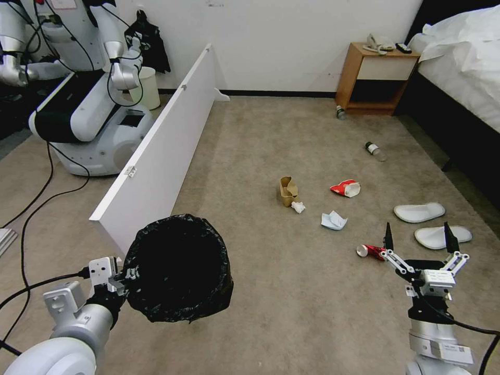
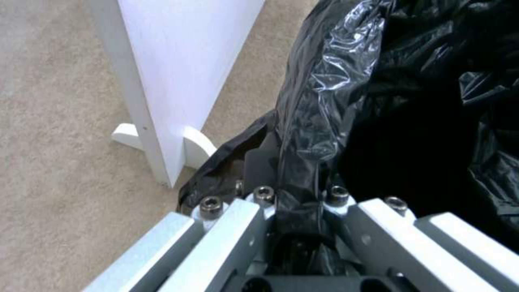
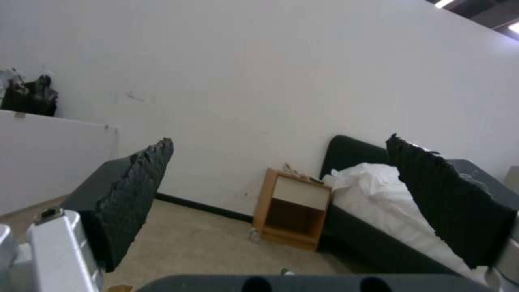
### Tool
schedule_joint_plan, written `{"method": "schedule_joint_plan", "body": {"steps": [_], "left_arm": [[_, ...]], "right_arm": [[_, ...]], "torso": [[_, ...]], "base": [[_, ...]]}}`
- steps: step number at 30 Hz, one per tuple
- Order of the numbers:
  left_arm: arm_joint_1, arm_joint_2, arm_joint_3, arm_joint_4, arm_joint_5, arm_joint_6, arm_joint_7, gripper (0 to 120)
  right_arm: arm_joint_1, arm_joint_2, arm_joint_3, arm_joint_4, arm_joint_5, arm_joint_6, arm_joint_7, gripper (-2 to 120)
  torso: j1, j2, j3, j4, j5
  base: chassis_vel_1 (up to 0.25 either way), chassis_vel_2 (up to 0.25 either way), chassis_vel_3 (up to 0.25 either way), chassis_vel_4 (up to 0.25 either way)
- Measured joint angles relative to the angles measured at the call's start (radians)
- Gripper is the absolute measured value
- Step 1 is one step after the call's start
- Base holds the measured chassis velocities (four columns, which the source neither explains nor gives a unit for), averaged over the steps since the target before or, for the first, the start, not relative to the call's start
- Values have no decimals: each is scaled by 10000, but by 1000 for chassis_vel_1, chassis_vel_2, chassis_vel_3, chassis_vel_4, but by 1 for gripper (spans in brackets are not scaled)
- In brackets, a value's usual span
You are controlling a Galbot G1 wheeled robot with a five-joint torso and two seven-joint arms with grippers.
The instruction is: Pick up the trash bin, then pick up the garbage from the floor and place it into the trash bin.
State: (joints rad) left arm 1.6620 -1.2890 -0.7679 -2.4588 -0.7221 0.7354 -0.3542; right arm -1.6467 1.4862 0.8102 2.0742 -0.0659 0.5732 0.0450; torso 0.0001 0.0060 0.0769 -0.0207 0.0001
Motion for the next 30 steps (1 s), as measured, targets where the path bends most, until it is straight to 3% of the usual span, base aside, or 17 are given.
{"method": "schedule_joint_plan", "body": {"steps": [13,22,30], "left_arm": [[-17,-27,36,35,3,0,0,1],[-22,-33,41,88,-5,0,0,1],[-40,28,-6,142,-104,0,4,1]], "right_arm": [[5,-10,-26,-18,50,13,-11,100],[8,-5,-57,-20,50,19,-25,100],[65,19,-113,-46,0,6,-43,100]], "torso": [[-1,0,-1,0,-2],[-1,0,0,-1,2],[0,0,1,2,-2]], "base": [[-47,-61,64,69],[-230,-203,217,221],[-302,-319,310,320]]}}
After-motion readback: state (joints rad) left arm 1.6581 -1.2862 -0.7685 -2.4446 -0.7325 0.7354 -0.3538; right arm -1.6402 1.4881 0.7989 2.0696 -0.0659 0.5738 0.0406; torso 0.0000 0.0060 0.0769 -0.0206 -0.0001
